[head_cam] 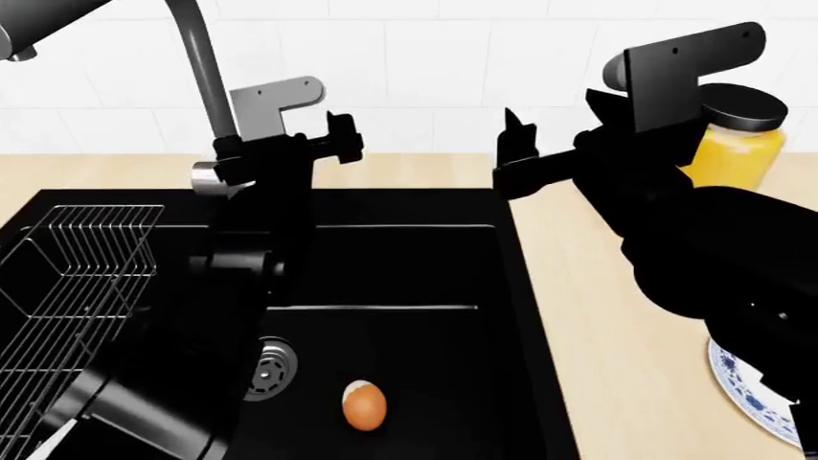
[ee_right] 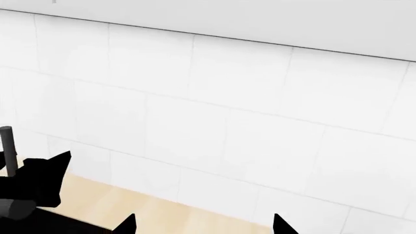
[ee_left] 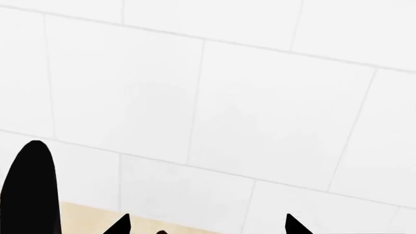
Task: Pick the egg from the counter and place it in the sink. Then turn on the sink faucet.
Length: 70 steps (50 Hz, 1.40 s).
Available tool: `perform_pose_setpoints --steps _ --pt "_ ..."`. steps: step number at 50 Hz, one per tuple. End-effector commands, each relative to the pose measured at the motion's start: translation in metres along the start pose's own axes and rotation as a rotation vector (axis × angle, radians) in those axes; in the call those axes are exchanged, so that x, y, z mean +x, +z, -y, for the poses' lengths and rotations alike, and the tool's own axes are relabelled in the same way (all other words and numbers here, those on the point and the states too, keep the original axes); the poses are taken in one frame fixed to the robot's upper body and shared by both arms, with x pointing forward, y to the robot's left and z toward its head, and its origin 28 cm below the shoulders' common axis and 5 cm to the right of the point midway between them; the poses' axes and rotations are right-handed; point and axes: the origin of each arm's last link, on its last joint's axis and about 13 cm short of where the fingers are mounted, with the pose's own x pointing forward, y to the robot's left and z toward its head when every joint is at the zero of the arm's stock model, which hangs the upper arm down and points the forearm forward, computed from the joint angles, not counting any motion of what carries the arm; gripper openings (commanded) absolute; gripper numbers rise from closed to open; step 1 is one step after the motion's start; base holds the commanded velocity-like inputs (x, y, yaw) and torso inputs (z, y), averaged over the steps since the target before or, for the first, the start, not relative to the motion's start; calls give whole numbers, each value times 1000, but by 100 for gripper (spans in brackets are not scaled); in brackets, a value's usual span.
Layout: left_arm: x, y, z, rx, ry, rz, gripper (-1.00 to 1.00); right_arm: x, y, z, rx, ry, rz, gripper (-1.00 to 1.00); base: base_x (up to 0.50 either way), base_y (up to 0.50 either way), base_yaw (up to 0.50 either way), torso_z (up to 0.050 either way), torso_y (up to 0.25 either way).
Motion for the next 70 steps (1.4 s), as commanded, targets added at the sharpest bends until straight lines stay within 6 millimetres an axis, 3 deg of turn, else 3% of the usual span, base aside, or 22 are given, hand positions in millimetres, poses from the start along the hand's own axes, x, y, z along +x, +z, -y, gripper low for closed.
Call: perform_pose_setpoints --steps 1,38,59,70 --pt "-1 -2 1 2 -4 5 100 0 -2 0 2 4 -2 100 0 0 0 0 0" --pt "-2 -8 -2 80 17 38 100 1 -4 -2 5 21 -7 100 0 0 0 -2 -38" --pt "-1 -4 -2 23 17 10 100 1 -4 -3 5 25 -6 100 1 0 0 -2 -42" --pt "-6 -7 11 50 -122 43 100 2 -3 -3 2 30 -7 100 0 0 0 0 -2"
